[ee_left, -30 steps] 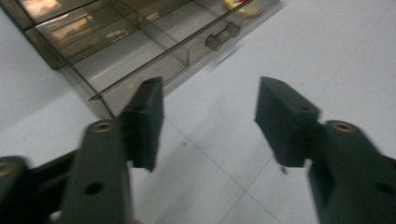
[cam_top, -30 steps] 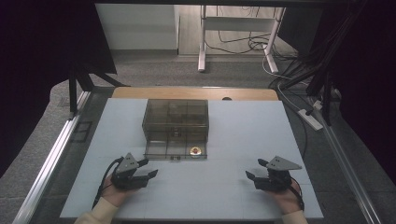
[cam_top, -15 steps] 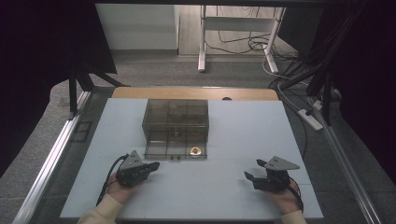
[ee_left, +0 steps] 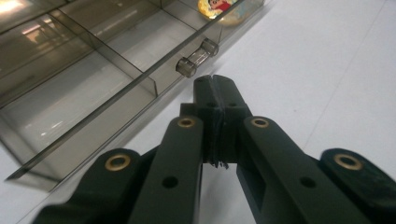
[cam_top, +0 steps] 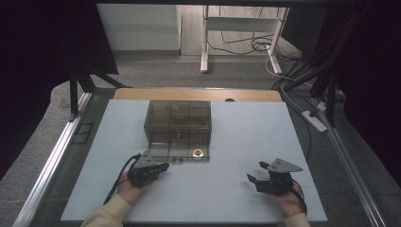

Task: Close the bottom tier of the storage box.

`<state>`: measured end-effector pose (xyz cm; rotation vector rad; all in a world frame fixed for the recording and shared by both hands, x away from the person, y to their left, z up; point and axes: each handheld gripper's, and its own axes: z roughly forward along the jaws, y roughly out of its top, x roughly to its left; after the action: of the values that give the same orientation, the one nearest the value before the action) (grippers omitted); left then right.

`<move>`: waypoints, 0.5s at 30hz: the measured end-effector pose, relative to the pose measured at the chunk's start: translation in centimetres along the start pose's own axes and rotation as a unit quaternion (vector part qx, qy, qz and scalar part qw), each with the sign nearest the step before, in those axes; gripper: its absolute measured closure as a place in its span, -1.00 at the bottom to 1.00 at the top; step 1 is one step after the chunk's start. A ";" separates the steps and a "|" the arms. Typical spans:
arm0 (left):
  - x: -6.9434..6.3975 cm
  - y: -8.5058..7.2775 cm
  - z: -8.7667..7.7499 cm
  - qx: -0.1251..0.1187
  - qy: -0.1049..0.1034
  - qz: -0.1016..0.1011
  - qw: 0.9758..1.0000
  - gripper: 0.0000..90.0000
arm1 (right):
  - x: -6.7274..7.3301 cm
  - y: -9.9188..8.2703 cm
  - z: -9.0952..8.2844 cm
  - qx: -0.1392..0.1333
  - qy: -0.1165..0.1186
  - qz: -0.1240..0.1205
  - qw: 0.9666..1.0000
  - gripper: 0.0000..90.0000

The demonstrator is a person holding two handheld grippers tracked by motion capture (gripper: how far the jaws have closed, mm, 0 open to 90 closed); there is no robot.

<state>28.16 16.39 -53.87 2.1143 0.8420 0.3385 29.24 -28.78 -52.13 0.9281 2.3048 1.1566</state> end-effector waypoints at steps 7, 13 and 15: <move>0.3 0.1 0.7 0.009 0.008 0.001 1.000 0.97 | 0.0 0.0 0.0 0.002 0.000 -0.001 1.000 -0.38; 0.5 0.4 0.8 0.012 0.012 -0.005 1.000 0.97 | 0.1 0.1 0.0 0.002 0.000 -0.004 1.000 -0.38; 0.5 0.6 0.8 0.013 0.012 -0.006 1.000 0.97 | 0.1 0.1 -0.1 0.001 0.001 -0.003 1.000 -0.38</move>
<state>29.22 15.98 -53.98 2.1326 0.8784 0.3493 29.19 -28.74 -51.98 0.9208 2.3097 1.1533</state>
